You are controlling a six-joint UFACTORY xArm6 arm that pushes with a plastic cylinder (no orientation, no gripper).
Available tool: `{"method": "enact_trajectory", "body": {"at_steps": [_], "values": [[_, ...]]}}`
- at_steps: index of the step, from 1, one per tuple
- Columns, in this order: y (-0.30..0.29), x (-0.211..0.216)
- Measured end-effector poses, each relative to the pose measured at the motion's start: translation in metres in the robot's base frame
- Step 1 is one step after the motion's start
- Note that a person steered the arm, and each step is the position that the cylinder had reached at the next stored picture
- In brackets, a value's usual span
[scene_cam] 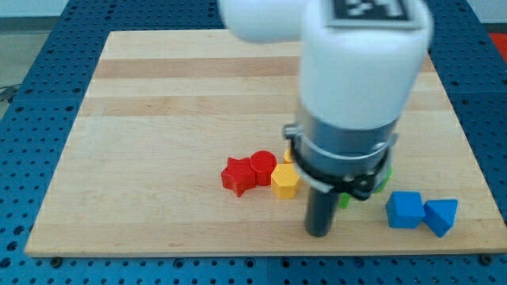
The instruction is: Move the green circle to the top of the blue cube
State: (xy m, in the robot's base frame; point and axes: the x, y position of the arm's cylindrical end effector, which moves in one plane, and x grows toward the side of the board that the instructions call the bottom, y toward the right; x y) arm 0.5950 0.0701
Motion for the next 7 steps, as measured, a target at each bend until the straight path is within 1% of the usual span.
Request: {"method": "enact_trajectory", "body": {"at_steps": [1,2,3,4,5,7], "values": [[0.0,0.0],[0.004,-0.027],[0.021,-0.069],[0.049,-0.079],[0.085,-0.077],[0.089,-0.075]]}}
